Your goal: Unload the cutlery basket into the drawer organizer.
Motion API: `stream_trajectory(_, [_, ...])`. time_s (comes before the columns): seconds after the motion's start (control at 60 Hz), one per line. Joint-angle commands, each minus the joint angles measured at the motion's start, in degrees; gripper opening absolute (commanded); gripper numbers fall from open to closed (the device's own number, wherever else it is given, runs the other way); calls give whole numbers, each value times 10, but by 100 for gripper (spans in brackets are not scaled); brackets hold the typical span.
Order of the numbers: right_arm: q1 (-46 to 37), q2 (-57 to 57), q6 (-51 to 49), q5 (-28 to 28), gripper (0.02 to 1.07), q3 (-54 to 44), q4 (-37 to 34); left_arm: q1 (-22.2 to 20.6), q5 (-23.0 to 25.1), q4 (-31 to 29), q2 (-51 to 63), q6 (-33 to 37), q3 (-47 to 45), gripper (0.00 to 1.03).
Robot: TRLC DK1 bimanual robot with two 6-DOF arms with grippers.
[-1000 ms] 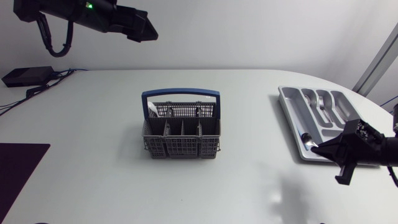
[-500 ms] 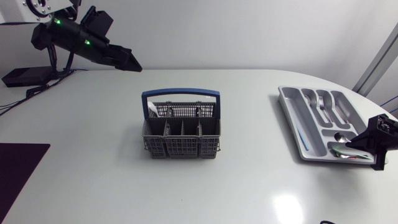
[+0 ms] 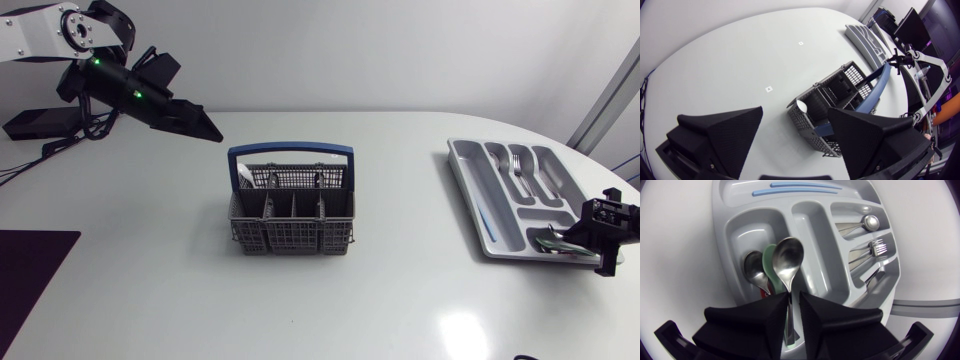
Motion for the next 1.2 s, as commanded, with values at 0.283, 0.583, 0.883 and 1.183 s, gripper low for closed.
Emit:
stream_trajectory(0.283, [-35, -66, -13, -45, 55, -43, -19, 6, 28, -43, 23, 27, 4, 82])
stream_trajectory(0.583, [-37, -154, 78, -119, 102, -79, -81, -2, 52, -43, 80, 10, 22, 68])
stream_trajectory(0.883, [13, -274, 160, -149, 102, -166, -84, -19, 64, -16, 141, -45, 46, 55])
stream_trajectory(1.183, [46, -297, 175, -144, 102, -205, -68, -31, 80, -12, 155, -55, 54, 38])
